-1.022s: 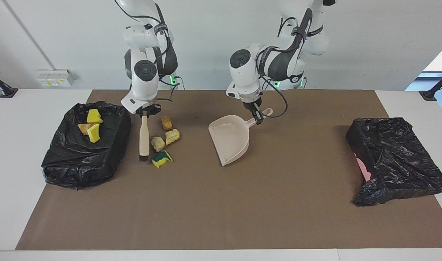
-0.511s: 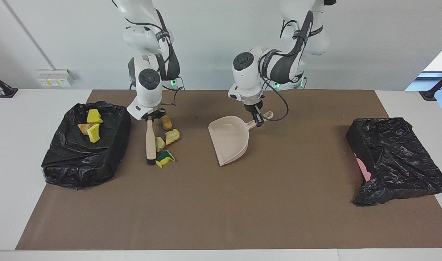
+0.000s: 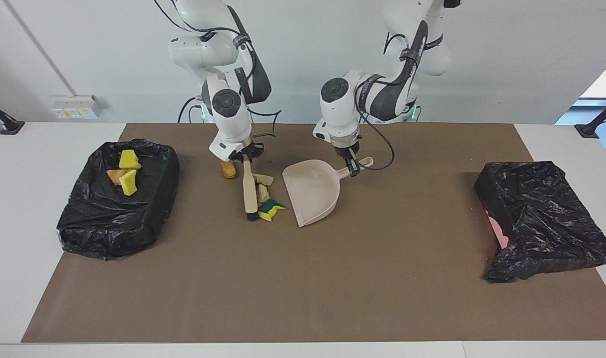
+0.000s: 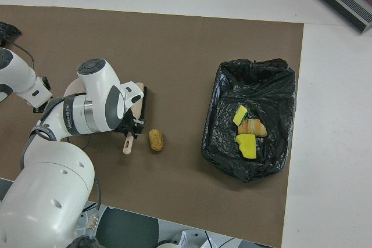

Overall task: Sweep and dump trash in bin
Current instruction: 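Sweep the crusts and sponge into the dustpan with the right gripper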

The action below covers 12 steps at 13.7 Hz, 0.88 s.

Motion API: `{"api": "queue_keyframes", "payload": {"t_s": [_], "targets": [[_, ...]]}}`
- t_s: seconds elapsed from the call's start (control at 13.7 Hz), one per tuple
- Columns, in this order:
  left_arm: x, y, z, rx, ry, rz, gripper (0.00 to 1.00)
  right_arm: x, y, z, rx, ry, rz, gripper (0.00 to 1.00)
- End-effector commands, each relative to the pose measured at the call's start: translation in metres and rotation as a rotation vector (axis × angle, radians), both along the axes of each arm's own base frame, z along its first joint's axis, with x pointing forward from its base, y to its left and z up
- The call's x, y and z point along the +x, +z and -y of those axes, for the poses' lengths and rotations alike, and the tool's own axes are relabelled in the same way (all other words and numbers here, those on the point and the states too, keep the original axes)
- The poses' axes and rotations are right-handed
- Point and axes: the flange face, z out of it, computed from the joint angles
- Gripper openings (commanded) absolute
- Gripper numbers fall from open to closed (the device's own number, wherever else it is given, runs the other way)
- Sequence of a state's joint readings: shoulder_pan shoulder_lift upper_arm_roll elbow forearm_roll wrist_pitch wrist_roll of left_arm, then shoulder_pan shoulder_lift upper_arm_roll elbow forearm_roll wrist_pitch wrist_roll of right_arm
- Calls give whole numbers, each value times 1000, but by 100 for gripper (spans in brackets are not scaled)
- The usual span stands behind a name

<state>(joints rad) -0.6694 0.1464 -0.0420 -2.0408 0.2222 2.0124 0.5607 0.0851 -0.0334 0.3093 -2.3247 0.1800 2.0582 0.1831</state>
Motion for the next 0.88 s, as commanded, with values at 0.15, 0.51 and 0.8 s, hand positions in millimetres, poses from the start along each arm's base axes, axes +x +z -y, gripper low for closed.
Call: {"api": "queue_keyframes", "payload": {"t_s": [0.15, 0.51, 0.8], "targets": [[-6, -11, 1, -10, -3, -10, 0, -8, 11, -34, 239, -94, -49, 0], [-6, -11, 1, -12, -3, -9, 0, 15, 84, -13, 387, -175, -122, 0], [-11, -11, 5, 1, -13, -16, 0, -16, 134, 60, -3, -136, -99, 0]]}}
